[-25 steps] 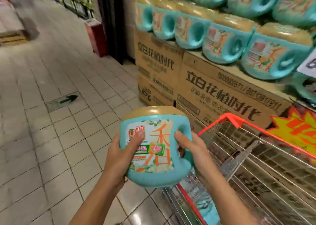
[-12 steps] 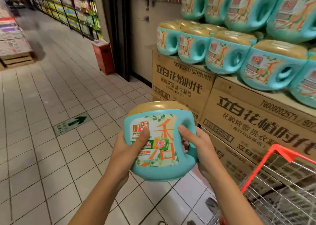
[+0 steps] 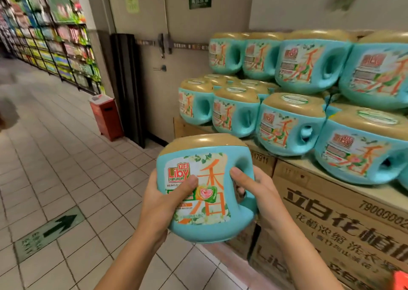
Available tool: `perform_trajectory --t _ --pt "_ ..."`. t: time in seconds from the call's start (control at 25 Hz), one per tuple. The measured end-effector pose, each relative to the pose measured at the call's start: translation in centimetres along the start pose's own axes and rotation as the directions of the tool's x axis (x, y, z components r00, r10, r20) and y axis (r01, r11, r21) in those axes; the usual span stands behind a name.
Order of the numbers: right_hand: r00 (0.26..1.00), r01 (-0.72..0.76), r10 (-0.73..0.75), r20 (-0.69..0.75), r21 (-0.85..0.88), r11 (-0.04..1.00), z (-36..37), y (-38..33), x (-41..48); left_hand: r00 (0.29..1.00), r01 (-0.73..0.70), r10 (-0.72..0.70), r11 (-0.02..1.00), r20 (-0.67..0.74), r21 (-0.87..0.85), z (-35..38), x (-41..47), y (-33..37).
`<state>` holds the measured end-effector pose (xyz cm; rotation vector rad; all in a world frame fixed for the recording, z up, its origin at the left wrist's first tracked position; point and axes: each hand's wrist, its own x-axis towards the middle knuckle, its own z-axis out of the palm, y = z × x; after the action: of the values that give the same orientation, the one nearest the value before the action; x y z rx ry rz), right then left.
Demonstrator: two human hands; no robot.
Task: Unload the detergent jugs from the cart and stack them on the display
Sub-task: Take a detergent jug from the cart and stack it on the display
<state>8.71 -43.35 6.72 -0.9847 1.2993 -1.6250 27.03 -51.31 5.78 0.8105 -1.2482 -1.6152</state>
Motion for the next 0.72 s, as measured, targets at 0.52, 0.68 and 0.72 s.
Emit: perform_trajectory --t 0.52,0.68,0.72 --pt "0.935 0.218 -0.261 -0.239 -0.19 0.957 -2.5 -7.1 16.9 0.929 -0.17 0.204 0.976 0.31 -0.132 6.1 22.6 4.9" --pt "0.884 0.25 -0.327 -0.334 -0.253 0.934 -2.1 -8.9 21.7 0.879 -0.192 0.247 0.966 0.408 -0.172 7.6 29.8 7.0" --pt "0.865 0.245 -0.351 -0.357 -0.31 0.919 -2.0 -9.6 22.9 0.862 -0.199 0.26 0.963 0.436 -0.18 8.0 31.6 7.5"
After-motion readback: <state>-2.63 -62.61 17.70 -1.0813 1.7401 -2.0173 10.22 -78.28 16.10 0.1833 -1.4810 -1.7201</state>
